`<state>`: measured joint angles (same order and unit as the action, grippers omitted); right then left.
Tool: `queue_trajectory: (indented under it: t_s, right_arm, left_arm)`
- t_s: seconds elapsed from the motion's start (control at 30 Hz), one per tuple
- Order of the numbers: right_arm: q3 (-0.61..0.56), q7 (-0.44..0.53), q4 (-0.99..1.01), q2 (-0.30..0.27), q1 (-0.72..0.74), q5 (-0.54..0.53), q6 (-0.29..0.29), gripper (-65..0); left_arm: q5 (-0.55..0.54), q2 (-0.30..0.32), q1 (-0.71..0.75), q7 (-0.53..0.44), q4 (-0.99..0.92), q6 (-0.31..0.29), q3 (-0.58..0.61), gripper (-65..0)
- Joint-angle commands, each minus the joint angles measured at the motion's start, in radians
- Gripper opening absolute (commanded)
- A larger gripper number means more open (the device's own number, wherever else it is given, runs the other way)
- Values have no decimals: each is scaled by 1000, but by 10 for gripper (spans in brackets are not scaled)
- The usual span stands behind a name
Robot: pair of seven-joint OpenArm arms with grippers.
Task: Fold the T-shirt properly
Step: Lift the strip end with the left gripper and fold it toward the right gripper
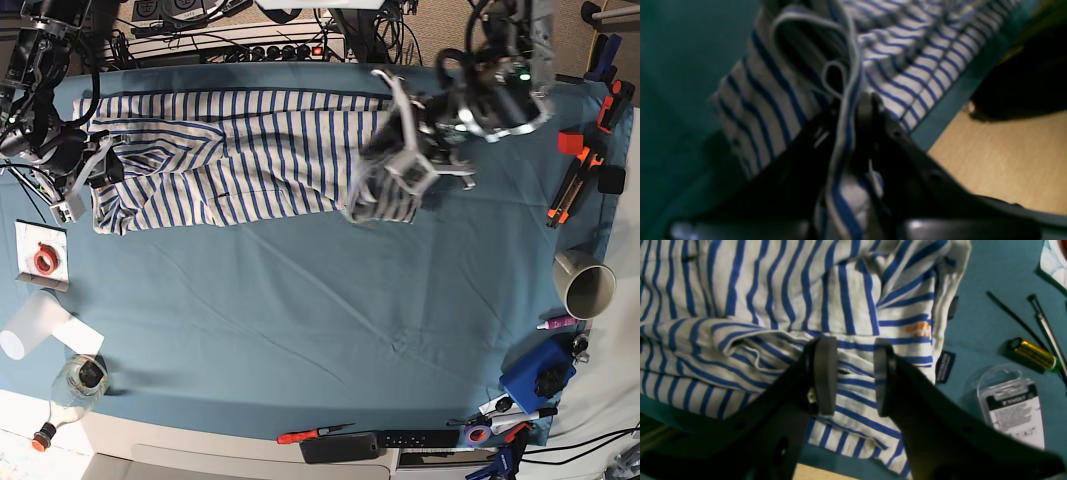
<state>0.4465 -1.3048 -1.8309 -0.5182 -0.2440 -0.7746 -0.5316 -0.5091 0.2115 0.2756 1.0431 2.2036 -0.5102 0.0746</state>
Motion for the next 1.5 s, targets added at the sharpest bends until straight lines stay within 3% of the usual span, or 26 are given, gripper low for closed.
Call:
queue_trajectory:
  t_s: [0.0, 0.23, 0.43, 0.7, 0.93, 1.23, 1.4, 1.47]
  right_arm:
    - [9, 18, -14, -22, 9, -2, 2, -458]
    - [9, 18, -14, -22, 9, 16, 15, -458]
    - [9, 18, -14, -22, 9, 17, 15, -458]
    - [9, 18, -14, -22, 9, 16, 16, -458]
    - [9, 19, -14, -22, 9, 16, 15, -458]
    - [9, 19, -14, -22, 9, 17, 15, -458]
    - [9, 23, -14, -22, 9, 28, 16, -458]
    - [9, 23, -14, -22, 9, 29, 16, -458]
  left_arm:
    - [22, 2, -23, -42, 19, 13, 35, -650]
    - [296, -32, -117, -117, 0, 130, 260, -650]
    - [350, -117, -151, -120, -59, 129, 324, -650]
    - [349, -134, -151, -117, -62, 175, 329, -650]
    - [264, -134, -151, -118, -64, 172, 329, -650]
    - [262, -134, -148, -145, -107, 168, 329, -650]
    - [186, -134, -148, -155, -117, 50, 329, -636]
    - [147, -140, -148, -156, -117, 40, 329, -524]
